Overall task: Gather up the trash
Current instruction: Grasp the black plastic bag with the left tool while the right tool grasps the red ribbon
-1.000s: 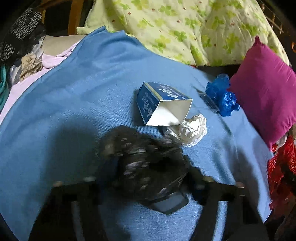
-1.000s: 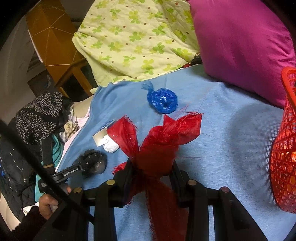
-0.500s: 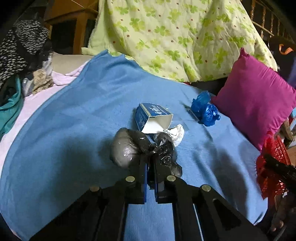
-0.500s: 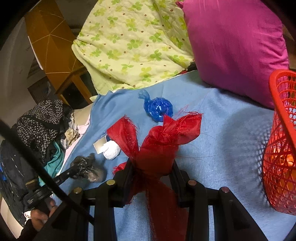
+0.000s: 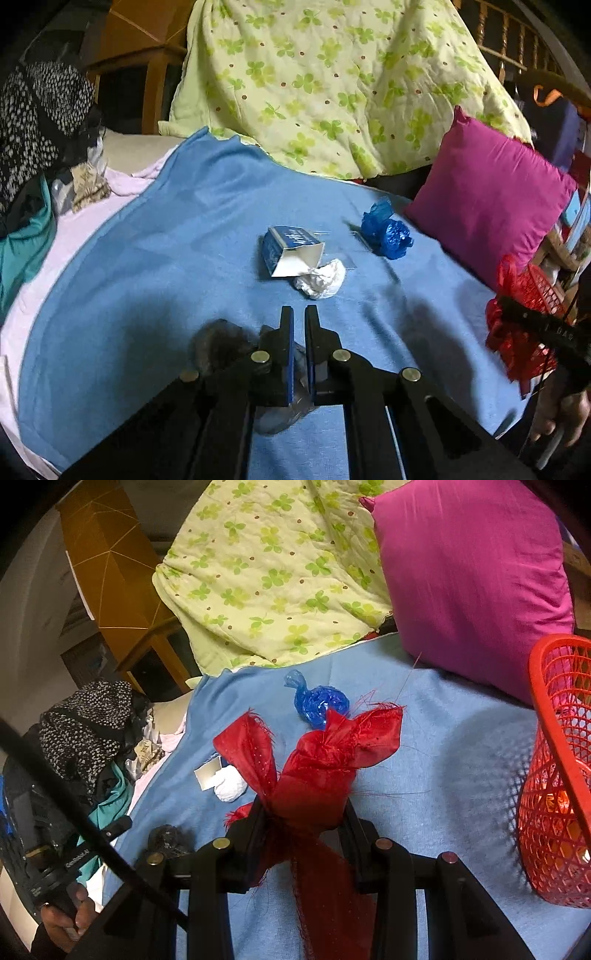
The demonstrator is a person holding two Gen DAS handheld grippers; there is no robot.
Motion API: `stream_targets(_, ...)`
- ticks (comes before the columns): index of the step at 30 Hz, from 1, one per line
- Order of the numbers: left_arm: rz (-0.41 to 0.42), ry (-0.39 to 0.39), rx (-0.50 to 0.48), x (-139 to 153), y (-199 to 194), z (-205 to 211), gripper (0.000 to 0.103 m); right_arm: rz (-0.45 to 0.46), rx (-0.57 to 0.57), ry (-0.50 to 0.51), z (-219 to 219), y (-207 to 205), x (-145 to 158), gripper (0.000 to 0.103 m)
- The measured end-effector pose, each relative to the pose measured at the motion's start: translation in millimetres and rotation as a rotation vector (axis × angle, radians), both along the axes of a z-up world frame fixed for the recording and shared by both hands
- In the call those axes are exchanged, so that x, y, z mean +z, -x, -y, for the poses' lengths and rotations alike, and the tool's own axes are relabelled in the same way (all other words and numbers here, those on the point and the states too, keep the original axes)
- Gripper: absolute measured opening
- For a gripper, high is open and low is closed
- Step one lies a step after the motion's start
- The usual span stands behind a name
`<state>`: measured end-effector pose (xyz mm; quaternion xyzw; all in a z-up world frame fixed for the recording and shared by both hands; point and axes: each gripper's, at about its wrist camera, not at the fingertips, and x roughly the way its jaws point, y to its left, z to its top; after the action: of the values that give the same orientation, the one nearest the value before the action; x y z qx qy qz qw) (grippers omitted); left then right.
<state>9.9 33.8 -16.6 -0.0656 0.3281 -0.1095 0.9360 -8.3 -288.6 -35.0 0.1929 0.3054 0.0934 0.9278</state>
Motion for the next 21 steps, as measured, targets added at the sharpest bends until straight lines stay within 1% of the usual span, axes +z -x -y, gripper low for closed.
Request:
stream_targets(1, -0.006, -0.004, 0.012, -2.2, -0.4, -2.8, 0.006, 0.0, 0.001, 0.0, -0.1, -0.1, -0.1, 0.04)
stream_targets(2, -0.03, 0.018, 0.033, -7.6, -2.2, -10.7, 0.008, 0.001, 0.003, -0.001, -0.5, 0.3, 0.2, 0.04)
stream_targets(3, -0.061, 0.042, 0.047, -12.6, -4.8, -16.0, 0.027, 0.002, 0.006, -0.001, -0.3, 0.6, 0.3, 0.04)
stream_targets(4, -0.095, 0.065, 0.068, -17.8, -7.3, -20.7, 0.039, 0.004, 0.01, 0.0, -0.8, 1.0, 0.5, 0.04)
stream_targets(5, -0.12, 0.095, 0.113, -24.7, -7.6, -27.6, 0.058, 0.003, 0.013, 0.003, -1.5, 1.1, 0.3, 0.04)
stream_targets(6, -0.122, 0.108, 0.134, -27.9, -6.4, -29.6, 0.064, 0.001, 0.016, 0.003, -2.2, 0.5, 0.0, 0.04)
stream_targets(8, -0.144, 0.116, 0.137, -34.7, -7.5, -24.7, 0.065, -0.002, 0.022, -0.001, -3.2, -0.2, -0.5, 0.04)
stream_targets(9, -0.162, 0.113, 0.143, -38.2, -9.0, -20.6, 0.071, -0.001, 0.026, -0.004, -3.3, 0.0, -0.5, 0.04)
stream_targets(10, -0.191, 0.114, 0.151, -43.3, -12.3, -14.6, 0.073, 0.001, 0.03, -0.003, -4.5, -0.3, -0.1, 0.04)
stream_targets(13, -0.243, 0.13, 0.166, -56.6, -23.2, -0.9, 0.073, 0.005, 0.044, 0.007, -10.6, -0.5, 1.0, 0.04)
stream_targets(15, -0.271, 0.123, 0.203, -66.4, -34.3, 6.6, 0.073, 0.008, 0.05, 0.016, -13.0, 0.3, 1.2, 0.04)
stream_targets(16, -0.286, 0.131, 0.216, -72.3, -39.9, 8.9, 0.073, 0.01, 0.052, 0.016, -13.1, 0.6, 1.5, 0.04)
stream_targets(18, -0.3, 0.141, 0.227, -82.1, -45.9, 11.1, 0.073, 0.013, 0.049, 0.013, -11.4, 1.4, 1.7, 0.04)
stream_targets(19, -0.307, 0.142, 0.235, -85.5, -47.8, 10.7, 0.069, 0.013, 0.047, 0.01, -10.1, 1.8, 1.6, 0.04)
stream_targets(21, -0.296, 0.139, 0.247, -87.7, -46.8, 8.8, 0.04, 0.014, 0.042, 0.003, -5.6, 2.3, 1.2, 0.04)
